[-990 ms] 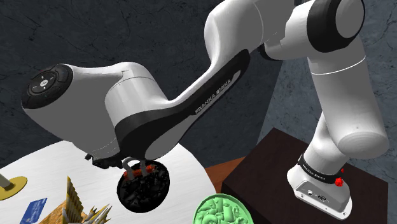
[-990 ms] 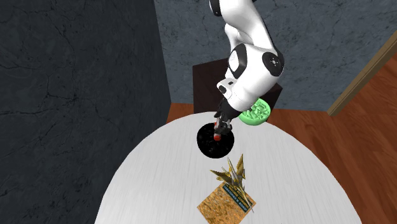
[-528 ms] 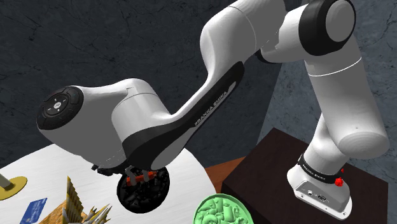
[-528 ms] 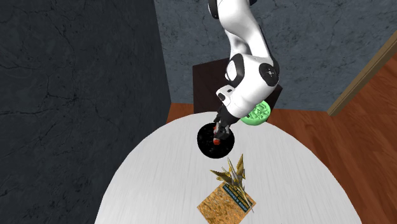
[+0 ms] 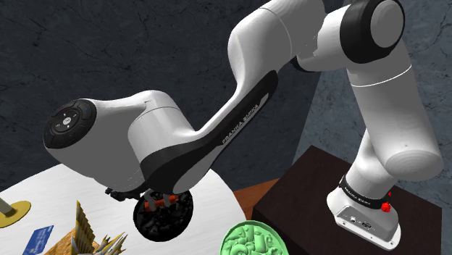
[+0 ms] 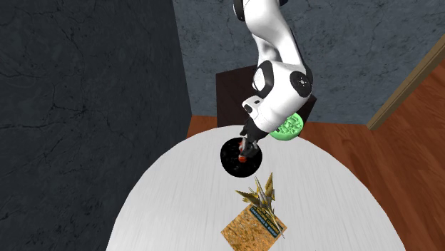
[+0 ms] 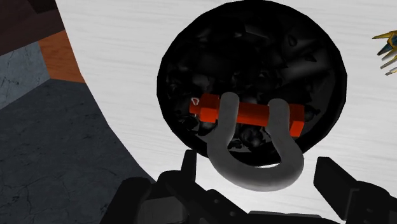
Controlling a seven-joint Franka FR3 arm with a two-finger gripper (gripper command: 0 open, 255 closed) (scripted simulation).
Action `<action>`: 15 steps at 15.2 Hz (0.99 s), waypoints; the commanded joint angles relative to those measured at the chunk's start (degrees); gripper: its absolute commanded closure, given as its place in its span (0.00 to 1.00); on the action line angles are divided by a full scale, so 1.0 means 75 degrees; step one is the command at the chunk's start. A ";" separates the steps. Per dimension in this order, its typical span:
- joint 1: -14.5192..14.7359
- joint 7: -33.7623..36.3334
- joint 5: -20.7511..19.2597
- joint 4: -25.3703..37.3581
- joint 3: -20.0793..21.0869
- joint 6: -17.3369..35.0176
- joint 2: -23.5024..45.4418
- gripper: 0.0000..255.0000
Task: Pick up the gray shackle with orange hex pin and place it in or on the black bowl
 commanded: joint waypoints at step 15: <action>0.0197 -0.0194 0.0313 0.0524 0.0210 -0.0700 -0.0263 0.00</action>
